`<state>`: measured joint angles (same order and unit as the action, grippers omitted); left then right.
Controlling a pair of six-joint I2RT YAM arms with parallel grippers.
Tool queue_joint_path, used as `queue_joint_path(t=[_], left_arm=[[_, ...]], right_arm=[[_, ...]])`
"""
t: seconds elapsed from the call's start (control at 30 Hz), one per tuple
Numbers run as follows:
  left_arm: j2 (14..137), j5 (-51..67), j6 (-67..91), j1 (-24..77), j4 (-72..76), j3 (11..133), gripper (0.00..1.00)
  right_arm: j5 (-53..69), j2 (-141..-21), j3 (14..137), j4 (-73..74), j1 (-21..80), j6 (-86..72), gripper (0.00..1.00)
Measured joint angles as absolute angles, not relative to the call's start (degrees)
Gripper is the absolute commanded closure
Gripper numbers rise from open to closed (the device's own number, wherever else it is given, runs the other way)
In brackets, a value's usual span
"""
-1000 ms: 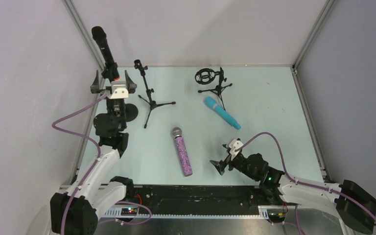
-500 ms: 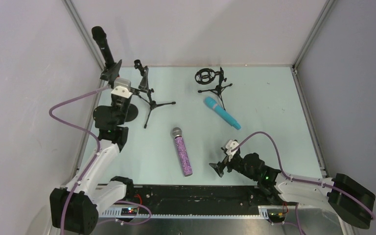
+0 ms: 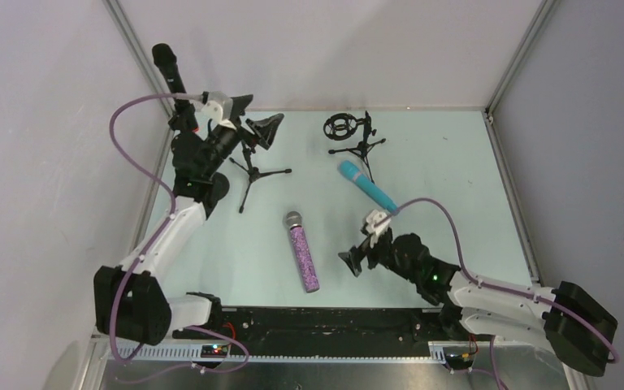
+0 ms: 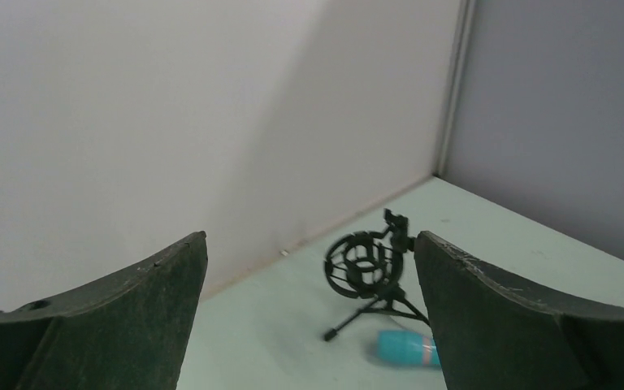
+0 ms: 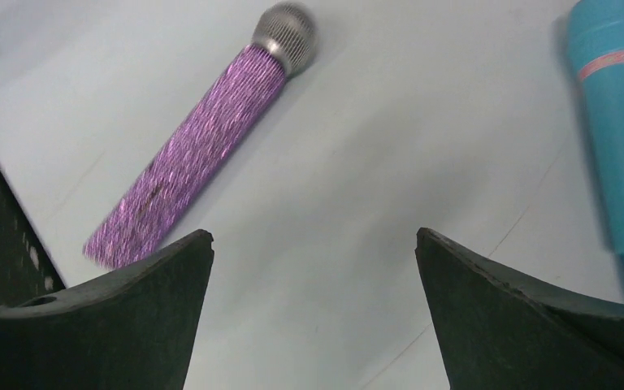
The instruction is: Attach the microphones to the stand
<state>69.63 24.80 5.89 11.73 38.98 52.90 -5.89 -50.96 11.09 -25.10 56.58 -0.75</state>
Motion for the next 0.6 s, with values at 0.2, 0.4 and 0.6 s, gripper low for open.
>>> queue_joint_path(t=[0.2, 0.4, 0.6], left_arm=[[75.2, 28.9, 11.0, 11.8, 29.2, 59.0, 0.0], [75.8, 27.4, 8.6, 12.9, 17.2, 63.0, 0.0], [75.8, 19.2, -0.1, 17.9, 4.8, 68.5, 0.0]], right_arm=[[0.4, -60.2, 26.4, -16.3, 47.0, -9.7, 0.01], [10.5, -65.5, 33.6, -13.6, 37.0, -19.1, 0.01], [14.5, -68.8, 39.5, -10.8, 30.6, -26.0, 0.01]])
